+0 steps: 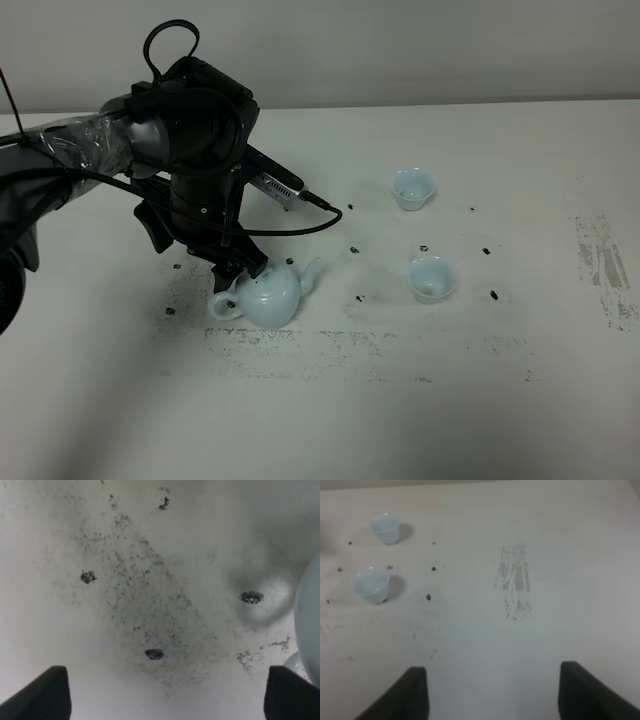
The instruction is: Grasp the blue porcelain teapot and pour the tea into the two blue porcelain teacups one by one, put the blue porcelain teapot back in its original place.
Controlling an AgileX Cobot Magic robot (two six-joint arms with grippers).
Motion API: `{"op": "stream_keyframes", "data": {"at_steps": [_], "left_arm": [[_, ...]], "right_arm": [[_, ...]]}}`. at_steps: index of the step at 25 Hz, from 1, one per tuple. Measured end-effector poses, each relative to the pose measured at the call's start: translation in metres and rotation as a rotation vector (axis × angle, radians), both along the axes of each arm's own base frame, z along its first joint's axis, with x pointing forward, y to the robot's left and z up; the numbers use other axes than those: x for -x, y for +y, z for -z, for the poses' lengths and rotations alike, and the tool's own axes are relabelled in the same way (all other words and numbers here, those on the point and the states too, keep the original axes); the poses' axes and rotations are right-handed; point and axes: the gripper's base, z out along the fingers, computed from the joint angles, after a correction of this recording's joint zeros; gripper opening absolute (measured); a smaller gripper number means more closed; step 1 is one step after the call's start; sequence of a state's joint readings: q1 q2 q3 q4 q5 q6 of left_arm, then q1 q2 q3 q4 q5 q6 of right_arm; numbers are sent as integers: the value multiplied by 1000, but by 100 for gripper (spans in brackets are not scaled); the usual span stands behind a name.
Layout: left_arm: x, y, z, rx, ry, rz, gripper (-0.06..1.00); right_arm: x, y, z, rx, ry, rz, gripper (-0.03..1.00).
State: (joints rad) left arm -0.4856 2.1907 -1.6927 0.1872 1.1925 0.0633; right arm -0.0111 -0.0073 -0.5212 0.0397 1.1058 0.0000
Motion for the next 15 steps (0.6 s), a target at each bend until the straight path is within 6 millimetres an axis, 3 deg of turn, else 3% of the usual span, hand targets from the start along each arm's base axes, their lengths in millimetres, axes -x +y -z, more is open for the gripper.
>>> {"op": "stream_keyframes", "data": {"at_steps": [6, 11, 15], "left_arm": [[7, 1, -44, 72, -81, -9, 75], [30, -10, -86, 202, -111, 54, 75], [65, -17, -80, 203, -22, 200, 75]], "right_arm": [[0, 0, 0, 0, 0, 0, 53], [0, 0, 0, 0, 0, 0, 53], [0, 0, 0, 0, 0, 0, 53]]}}
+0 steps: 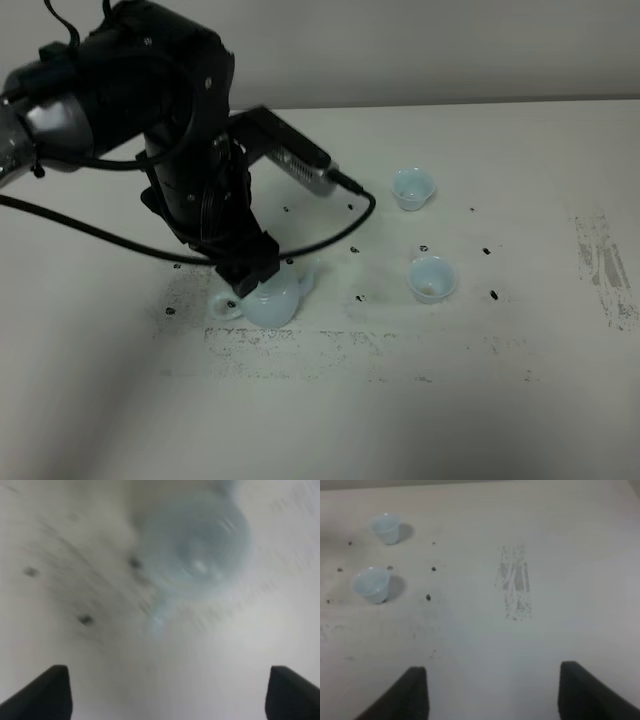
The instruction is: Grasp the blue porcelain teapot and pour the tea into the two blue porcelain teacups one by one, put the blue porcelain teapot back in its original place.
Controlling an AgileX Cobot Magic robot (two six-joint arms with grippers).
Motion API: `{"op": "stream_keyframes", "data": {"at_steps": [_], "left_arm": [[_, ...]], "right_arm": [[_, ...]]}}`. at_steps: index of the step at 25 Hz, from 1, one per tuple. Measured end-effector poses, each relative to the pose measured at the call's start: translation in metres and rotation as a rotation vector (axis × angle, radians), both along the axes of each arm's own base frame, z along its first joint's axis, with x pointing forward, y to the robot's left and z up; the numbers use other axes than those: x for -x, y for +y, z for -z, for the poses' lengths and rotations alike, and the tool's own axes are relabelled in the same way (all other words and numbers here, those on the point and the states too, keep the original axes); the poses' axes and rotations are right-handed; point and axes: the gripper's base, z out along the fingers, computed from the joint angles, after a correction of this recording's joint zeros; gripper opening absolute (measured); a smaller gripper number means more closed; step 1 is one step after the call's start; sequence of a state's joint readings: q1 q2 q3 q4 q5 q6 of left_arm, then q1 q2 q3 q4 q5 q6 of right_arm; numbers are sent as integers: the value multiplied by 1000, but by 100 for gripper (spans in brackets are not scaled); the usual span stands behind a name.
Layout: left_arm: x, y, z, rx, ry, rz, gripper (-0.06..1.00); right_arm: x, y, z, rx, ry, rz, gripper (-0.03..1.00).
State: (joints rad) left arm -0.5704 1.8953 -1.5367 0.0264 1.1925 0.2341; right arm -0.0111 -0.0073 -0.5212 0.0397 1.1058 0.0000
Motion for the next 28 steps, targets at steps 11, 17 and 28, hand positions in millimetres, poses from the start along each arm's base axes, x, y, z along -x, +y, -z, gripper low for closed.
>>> {"op": "stream_keyframes", "data": {"at_steps": [11, 17, 28], "left_arm": [[-4, 40, 40, -4, 6, -22, 75], [-4, 35, 45, 57, 33, -40, 75], [-11, 32, 53, 75, -1, 115, 75]], "right_arm": [[0, 0, 0, 0, 0, 0, 53], [0, 0, 0, 0, 0, 0, 53], [0, 0, 0, 0, 0, 0, 53]]}}
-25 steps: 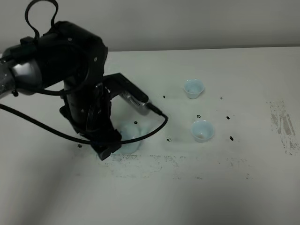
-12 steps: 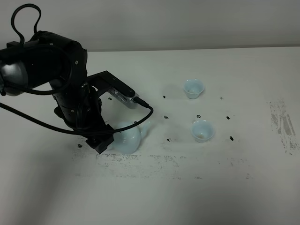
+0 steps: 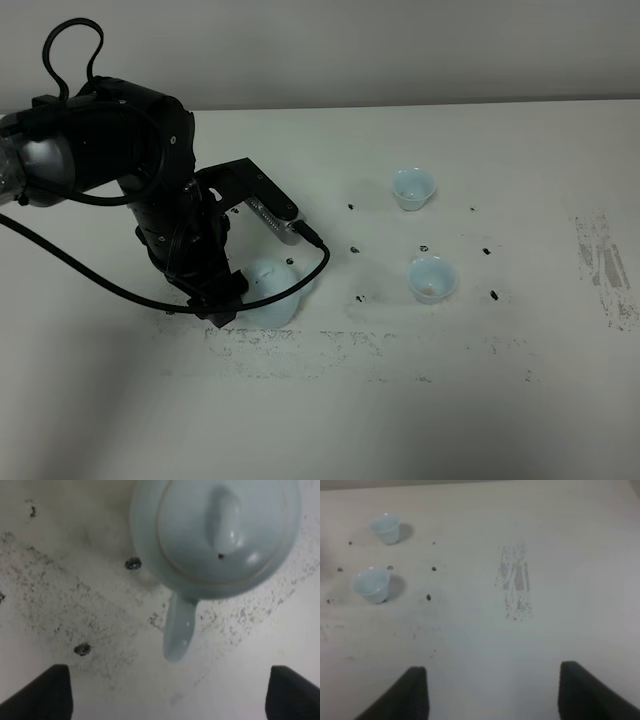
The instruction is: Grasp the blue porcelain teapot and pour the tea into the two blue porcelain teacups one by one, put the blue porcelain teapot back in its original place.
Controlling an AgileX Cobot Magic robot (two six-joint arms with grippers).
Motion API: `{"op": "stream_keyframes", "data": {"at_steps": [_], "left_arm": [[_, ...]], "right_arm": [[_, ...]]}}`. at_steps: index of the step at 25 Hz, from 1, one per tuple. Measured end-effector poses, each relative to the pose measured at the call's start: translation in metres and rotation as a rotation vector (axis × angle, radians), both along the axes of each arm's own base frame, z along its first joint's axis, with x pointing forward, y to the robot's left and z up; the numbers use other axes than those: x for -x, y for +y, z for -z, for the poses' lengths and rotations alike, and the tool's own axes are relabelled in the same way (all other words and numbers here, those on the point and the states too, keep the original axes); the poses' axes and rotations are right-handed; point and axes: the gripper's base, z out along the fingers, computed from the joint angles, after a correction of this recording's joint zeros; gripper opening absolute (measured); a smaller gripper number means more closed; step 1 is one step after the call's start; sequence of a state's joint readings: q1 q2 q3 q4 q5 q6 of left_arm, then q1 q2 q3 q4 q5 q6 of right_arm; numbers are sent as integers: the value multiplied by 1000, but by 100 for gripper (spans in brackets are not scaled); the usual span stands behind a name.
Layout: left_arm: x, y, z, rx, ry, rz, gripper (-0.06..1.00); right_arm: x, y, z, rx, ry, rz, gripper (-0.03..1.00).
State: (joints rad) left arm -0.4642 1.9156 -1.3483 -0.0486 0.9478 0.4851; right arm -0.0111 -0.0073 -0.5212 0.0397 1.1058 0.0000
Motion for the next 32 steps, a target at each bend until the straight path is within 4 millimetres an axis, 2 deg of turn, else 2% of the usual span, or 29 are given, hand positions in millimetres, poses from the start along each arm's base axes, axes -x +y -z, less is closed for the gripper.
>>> {"op": "stream_keyframes", "data": {"at_steps": [5, 10, 12, 15, 22, 32], "left_arm": [[2, 0, -3, -9, 36, -23, 75], [-9, -7, -30, 18, 15, -36, 72], [-9, -7, -33, 14, 24, -20, 70], [-8, -6, -25, -2, 54, 12, 68], [-18, -11, 7, -14, 74, 38, 67], [-22, -14, 28, -22, 100, 110, 67]], "right_arm": [[0, 0, 0, 0, 0, 0, 53], [0, 0, 0, 0, 0, 0, 53], [0, 0, 0, 0, 0, 0, 53], [0, 0, 0, 0, 0, 0, 53], [0, 0, 0, 0, 0, 0, 53], [0, 0, 0, 0, 0, 0, 53]]}}
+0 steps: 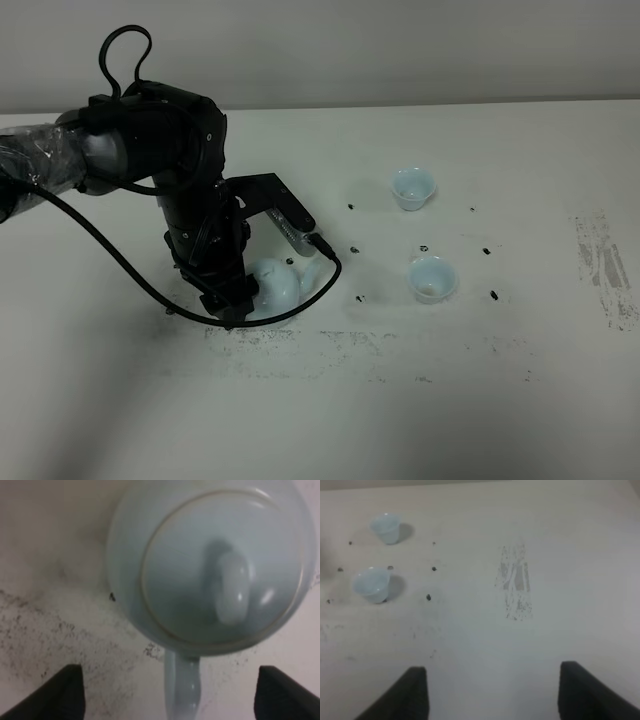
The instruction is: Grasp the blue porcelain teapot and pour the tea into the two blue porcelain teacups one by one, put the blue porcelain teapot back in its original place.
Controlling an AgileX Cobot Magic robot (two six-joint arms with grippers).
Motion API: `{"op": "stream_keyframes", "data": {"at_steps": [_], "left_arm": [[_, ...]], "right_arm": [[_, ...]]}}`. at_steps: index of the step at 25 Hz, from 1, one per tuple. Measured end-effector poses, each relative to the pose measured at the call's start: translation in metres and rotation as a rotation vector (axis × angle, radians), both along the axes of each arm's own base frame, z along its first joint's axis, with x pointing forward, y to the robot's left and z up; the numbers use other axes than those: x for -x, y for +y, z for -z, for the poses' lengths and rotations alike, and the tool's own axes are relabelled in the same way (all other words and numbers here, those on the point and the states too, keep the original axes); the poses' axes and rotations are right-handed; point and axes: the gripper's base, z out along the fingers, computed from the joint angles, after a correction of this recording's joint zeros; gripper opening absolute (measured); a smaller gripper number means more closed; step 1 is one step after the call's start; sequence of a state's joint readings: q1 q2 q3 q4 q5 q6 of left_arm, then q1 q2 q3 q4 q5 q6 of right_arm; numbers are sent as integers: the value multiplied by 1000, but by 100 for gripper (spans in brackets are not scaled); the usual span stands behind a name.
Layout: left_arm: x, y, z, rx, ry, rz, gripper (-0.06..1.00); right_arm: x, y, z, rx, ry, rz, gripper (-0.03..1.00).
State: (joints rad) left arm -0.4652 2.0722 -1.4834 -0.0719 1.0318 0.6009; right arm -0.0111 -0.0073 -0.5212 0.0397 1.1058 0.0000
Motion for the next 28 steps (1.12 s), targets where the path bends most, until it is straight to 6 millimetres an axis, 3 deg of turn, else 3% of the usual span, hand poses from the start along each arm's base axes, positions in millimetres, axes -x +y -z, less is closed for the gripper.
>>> {"op": "stream_keyframes", "data": {"at_steps": [8, 28], "left_arm": [[3, -12, 6, 7, -19, 55, 66], [2, -11, 21, -31, 19, 71, 62]], "right_arm": [[0, 0, 0, 0, 0, 0, 53], [0, 0, 0, 0, 0, 0, 53]]}}
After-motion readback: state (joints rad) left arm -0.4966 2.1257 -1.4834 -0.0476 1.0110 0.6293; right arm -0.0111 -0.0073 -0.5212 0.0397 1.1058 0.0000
